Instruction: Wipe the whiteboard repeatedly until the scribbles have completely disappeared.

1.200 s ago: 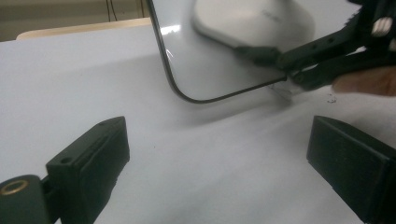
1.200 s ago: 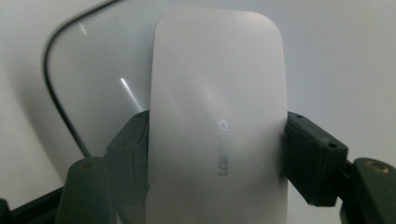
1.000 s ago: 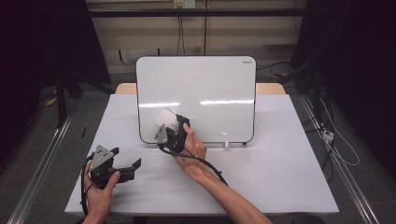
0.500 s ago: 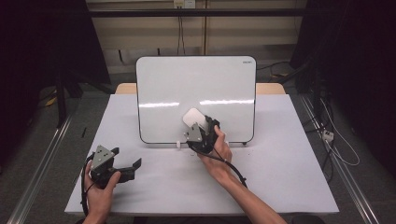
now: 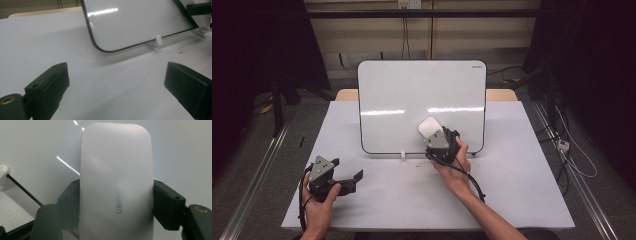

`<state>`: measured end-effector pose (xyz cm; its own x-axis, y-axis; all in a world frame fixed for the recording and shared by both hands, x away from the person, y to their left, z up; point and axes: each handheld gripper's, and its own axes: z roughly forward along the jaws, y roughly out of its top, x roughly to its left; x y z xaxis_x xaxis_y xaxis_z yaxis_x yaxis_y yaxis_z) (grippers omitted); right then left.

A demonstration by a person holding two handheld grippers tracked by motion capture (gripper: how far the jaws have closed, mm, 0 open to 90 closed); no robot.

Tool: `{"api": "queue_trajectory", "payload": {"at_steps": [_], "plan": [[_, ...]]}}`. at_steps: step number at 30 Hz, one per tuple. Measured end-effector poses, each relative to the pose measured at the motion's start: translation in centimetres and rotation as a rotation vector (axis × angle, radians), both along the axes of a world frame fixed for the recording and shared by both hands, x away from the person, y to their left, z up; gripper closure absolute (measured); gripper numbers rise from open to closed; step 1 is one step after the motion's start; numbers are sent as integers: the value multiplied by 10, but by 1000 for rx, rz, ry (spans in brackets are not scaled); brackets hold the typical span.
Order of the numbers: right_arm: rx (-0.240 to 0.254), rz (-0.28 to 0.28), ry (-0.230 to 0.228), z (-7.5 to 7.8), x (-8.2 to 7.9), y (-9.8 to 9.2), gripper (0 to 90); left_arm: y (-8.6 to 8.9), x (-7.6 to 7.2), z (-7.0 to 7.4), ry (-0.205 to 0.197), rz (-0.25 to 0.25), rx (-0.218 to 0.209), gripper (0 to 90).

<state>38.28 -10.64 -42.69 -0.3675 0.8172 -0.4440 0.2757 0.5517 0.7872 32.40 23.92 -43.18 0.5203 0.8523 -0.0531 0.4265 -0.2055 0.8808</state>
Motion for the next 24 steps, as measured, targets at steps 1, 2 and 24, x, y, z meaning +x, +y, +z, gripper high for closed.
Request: {"api": "queue_trajectory", "payload": {"at_steps": [1, 2, 24], "plan": [[14, 5, 5, 1, 0, -2, 318, 0, 0, 0, 3, 2, -2, 59], [30, 5, 9, 1, 1, -3, 318, 0, 0, 0, 3, 2, -2, 59], [139, 51, -15, 23, -10, -31, 318, -2, 0, 1, -2, 2, -4, 59]]}}
